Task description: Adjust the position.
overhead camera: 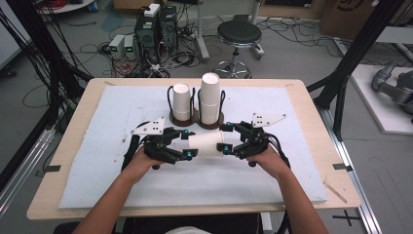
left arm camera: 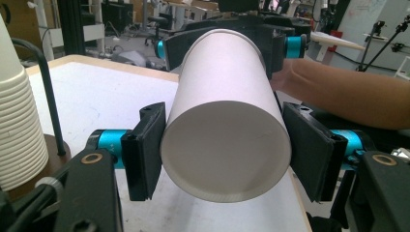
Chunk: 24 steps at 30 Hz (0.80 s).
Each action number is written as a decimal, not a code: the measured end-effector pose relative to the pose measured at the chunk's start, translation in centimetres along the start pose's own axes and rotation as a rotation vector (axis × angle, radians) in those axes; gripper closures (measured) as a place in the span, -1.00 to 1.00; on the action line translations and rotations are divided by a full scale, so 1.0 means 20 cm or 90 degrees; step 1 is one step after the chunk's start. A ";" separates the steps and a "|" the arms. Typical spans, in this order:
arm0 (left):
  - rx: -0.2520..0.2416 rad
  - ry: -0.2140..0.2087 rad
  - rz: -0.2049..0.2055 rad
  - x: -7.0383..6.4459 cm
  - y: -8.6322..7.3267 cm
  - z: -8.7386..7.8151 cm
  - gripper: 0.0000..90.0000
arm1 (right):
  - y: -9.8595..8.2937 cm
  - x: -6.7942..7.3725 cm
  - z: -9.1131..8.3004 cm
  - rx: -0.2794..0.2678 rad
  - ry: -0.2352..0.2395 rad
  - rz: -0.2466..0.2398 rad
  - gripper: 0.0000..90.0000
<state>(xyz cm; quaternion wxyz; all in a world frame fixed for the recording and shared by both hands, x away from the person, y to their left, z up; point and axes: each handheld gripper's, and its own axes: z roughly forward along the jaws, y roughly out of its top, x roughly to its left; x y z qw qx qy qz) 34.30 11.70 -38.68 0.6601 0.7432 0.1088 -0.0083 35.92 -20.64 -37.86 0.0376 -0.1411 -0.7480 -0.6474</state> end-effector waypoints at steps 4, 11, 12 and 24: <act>-0.011 -0.008 0.008 -0.01 0.01 0.00 -0.22 | -0.01 0.01 0.02 0.010 0.014 0.005 -0.62; 0.002 -0.004 0.029 -0.01 0.00 0.01 -0.21 | -0.01 0.02 0.03 0.026 0.022 -0.045 -0.42; 0.006 -0.003 0.033 -0.01 0.00 0.01 -0.21 | -0.01 0.02 0.03 0.031 0.020 -0.055 -0.39; 0.021 -0.005 0.080 -0.01 -0.02 0.01 -0.20 | 0.05 0.05 0.02 0.095 -0.001 -0.128 -0.13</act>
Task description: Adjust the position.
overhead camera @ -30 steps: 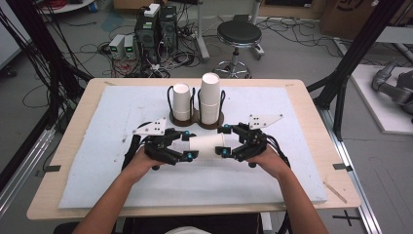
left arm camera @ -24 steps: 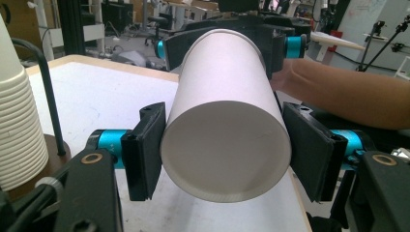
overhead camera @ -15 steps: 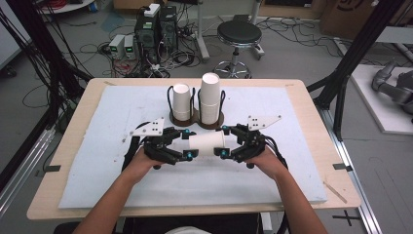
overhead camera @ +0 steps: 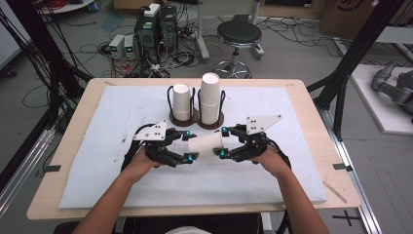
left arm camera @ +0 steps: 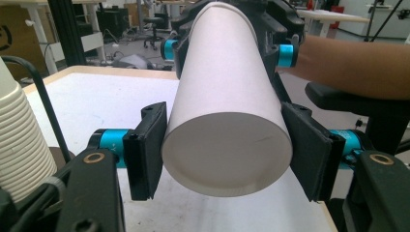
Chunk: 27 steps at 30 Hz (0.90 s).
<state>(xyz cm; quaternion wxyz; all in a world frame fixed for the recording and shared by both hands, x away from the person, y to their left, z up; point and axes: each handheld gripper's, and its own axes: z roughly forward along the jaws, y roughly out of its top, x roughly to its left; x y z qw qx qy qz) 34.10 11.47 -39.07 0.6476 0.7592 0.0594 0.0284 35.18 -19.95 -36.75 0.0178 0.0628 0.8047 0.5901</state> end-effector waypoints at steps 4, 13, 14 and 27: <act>-0.001 -0.007 0.002 0.00 0.00 0.00 -0.20 | 0.01 0.00 -0.01 -0.007 0.008 -0.008 -0.09; -0.007 -0.024 -0.001 0.00 0.00 -0.01 -0.20 | 0.00 -0.01 -0.01 -0.023 0.039 0.018 -0.25; -0.010 -0.023 -0.005 0.00 0.00 -0.01 -0.20 | 0.00 -0.01 -0.01 -0.024 0.041 0.022 -0.30; -0.033 -0.023 -0.014 0.00 0.00 -0.01 -0.20 | -0.03 -0.01 0.04 -0.077 0.036 0.068 -0.45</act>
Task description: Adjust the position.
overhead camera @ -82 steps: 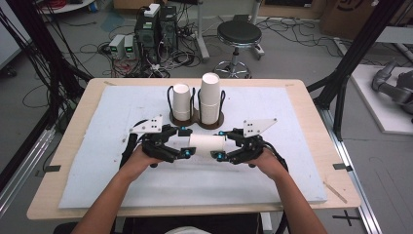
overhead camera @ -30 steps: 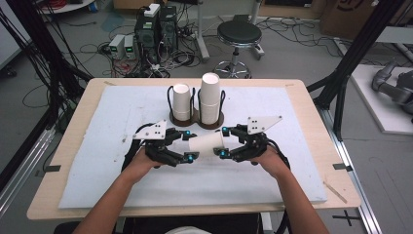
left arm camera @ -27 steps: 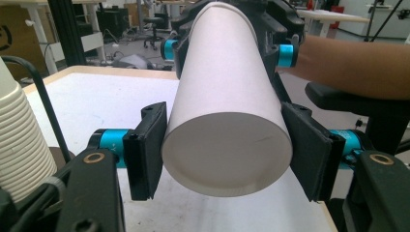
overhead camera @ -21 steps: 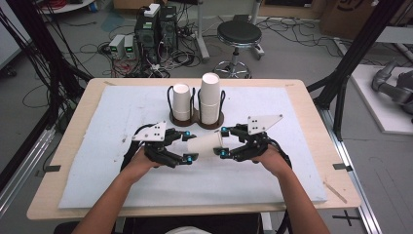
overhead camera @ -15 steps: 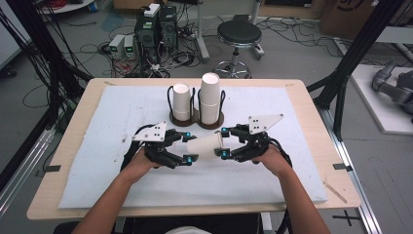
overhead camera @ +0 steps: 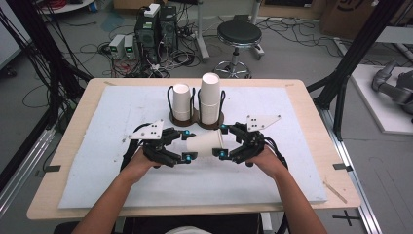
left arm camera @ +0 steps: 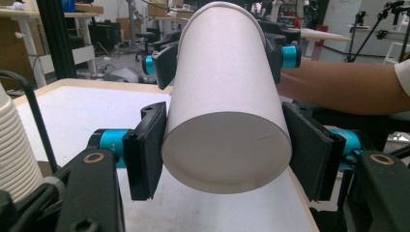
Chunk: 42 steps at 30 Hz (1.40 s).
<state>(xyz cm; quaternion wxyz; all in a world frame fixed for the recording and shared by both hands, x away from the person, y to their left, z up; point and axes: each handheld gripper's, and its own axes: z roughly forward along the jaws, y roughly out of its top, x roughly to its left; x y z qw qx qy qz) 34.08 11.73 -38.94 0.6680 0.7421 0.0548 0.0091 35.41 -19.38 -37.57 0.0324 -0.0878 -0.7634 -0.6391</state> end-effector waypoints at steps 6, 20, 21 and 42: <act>0.011 -0.001 0.000 0.00 -0.01 0.01 -0.19 | 0.01 0.00 -0.02 0.002 0.013 -0.016 -0.20; 0.023 0.035 -0.039 0.00 0.00 0.01 -0.41 | 0.01 -0.01 -0.05 0.024 -0.007 -0.024 -0.10; 0.024 0.033 -0.036 0.00 0.00 0.01 -0.41 | 0.01 -0.01 -0.05 0.032 -0.011 -0.026 -0.10; 0.023 0.021 -0.030 0.00 0.00 0.02 -0.21 | 0.02 0.00 -0.02 -0.018 -0.029 0.028 -0.62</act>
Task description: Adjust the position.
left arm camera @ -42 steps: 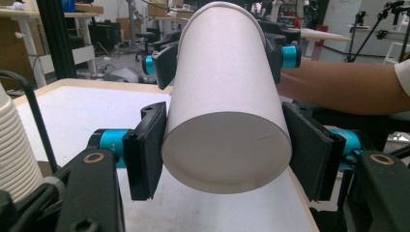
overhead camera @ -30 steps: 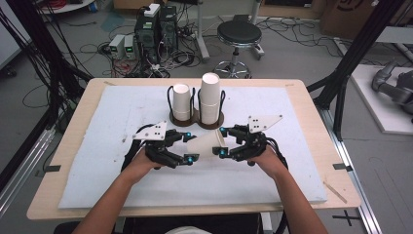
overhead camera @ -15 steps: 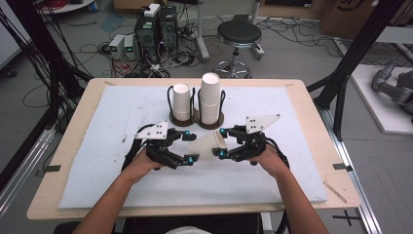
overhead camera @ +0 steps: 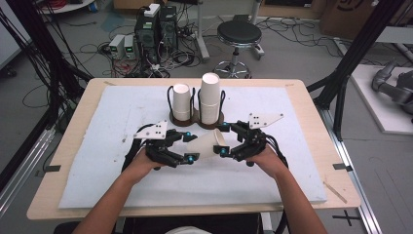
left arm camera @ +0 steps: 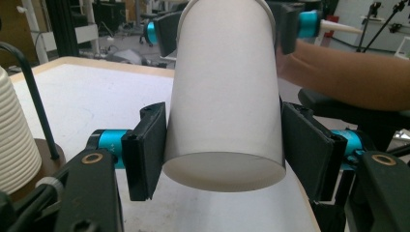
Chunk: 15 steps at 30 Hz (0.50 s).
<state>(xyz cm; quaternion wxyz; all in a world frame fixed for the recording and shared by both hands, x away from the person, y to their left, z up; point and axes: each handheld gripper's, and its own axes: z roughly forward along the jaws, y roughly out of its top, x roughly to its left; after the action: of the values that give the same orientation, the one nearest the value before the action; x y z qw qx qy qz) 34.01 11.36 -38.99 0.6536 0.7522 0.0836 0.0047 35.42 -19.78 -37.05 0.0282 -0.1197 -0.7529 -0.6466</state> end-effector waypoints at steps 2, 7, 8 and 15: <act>-0.005 0.003 -0.001 0.00 0.00 0.00 -0.21 | -0.01 -0.01 0.00 -0.006 -0.005 0.009 -0.62; -0.014 -0.001 -0.001 0.00 0.00 0.00 -0.21 | -0.02 0.00 0.01 -0.014 0.011 0.015 -0.61; -0.012 -0.003 0.002 0.00 0.00 0.00 -0.21 | -0.02 0.00 0.02 -0.008 0.015 0.014 -0.59; 0.000 -0.006 0.002 0.00 0.00 0.01 -0.20 | -0.01 0.01 0.01 0.002 0.025 -0.020 -0.25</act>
<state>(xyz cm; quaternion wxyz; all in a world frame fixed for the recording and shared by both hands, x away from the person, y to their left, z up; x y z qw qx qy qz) 33.93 11.11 -39.06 0.6539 0.7524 0.0793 0.0024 35.27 -19.61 -37.29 0.0331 -0.0947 -0.7548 -0.6483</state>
